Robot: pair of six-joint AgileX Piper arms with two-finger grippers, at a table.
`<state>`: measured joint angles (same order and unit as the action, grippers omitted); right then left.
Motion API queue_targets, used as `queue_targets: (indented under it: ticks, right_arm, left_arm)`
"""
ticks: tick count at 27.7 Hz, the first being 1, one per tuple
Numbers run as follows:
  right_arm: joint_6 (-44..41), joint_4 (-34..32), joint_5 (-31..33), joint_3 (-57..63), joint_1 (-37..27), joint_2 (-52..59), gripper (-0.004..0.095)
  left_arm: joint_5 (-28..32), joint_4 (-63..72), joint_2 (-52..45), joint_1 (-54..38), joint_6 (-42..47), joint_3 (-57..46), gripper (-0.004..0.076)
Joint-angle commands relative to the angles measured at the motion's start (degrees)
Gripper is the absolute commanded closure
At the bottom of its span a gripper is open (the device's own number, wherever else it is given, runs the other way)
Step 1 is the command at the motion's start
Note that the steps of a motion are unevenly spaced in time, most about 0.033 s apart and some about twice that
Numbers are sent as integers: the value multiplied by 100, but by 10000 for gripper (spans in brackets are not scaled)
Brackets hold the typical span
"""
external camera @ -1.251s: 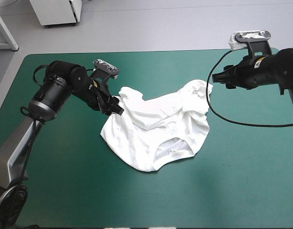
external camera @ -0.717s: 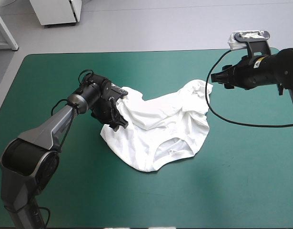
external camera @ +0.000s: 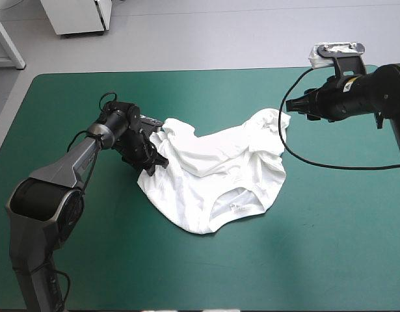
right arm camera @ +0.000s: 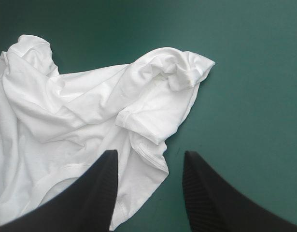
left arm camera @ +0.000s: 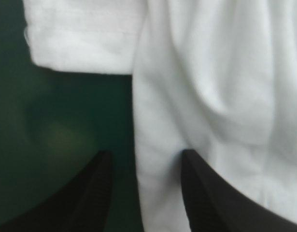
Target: Fold the cloth
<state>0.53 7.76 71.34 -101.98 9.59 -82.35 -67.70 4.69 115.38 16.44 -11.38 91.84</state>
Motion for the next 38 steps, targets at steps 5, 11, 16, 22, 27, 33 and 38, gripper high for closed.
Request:
queue_targets:
  ticks: [5,11,16,22,27,33,38]
  right_arm:
    - [43,148,-164,92,-27,76,505]
    - [373,57,-251,1385,489,-62,503]
    - [444,-333,-693,2142,969,-332,340]
    - [131,-416,-704,2227,944,-883,258]
    - [216,-357,-1192,2227,944,-1330,266]
    - [92,-631,-1275,2227,807,-1761,308]
    - [114,-564,-1404,2227,513,-1876,319]
  left_arm:
    - [107,174,218,153,125,40,733]
    - [107,93,218,153,125,40,733]
    - [52,123,198,153,125,40,733]
    - [-40,151,198,153,101,40,733]
    - [-40,196,198,153,101,40,733]
    - [-48,358,198,153,90,40,733]
    - [-23,363,198,153,59,40,733]
